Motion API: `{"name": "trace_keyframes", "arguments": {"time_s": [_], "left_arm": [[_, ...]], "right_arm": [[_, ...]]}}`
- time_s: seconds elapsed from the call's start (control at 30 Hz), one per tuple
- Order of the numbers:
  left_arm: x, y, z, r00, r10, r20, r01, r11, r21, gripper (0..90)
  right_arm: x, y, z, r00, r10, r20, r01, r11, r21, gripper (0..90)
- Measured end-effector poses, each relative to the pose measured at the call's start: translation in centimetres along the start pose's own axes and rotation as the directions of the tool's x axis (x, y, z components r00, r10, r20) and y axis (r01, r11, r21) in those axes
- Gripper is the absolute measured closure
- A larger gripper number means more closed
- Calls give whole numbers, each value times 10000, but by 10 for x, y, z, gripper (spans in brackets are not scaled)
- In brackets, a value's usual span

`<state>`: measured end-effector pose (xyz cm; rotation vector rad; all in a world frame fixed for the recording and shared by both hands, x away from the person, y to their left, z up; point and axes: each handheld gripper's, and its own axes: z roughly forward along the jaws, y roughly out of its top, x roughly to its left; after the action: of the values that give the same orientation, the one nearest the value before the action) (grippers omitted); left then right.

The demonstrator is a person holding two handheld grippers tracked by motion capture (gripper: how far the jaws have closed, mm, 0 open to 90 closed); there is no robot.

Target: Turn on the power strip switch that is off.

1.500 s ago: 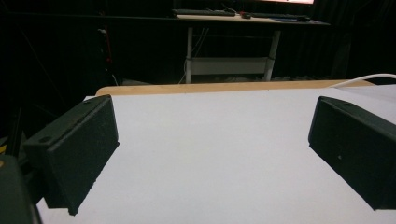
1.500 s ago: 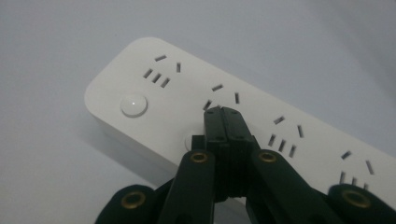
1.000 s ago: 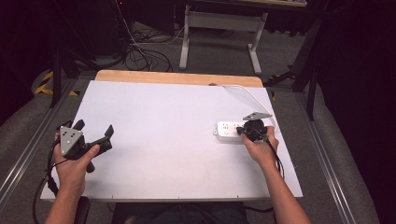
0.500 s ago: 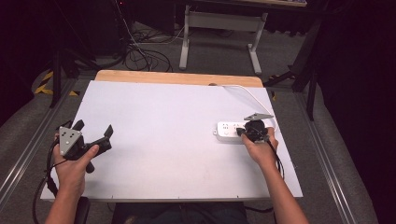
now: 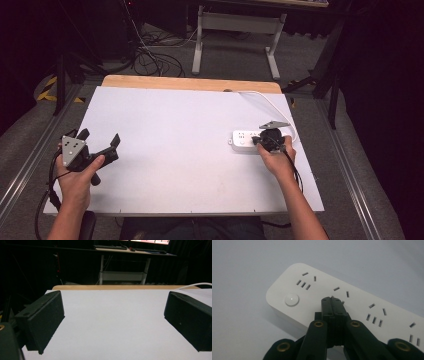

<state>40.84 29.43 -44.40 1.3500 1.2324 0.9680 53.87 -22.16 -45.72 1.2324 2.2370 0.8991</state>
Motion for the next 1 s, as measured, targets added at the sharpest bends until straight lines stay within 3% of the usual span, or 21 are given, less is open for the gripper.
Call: {"name": "trace_keyframes", "arguments": {"time_s": [0.8, 1.0], "left_arm": [[-1, 0, -1, 9999, 53, 89, -53, 10000, 19, 35], [-3, 0, 0, 9998, 120, 130, -120, 9999, 23, 36]], "right_arm": [[1, 1, 0, 9999, -42, 100, 41, 10000, 67, 900], [5, 2, 0, 9991, -281, 327, 277, 9995, 140, 900]]}}
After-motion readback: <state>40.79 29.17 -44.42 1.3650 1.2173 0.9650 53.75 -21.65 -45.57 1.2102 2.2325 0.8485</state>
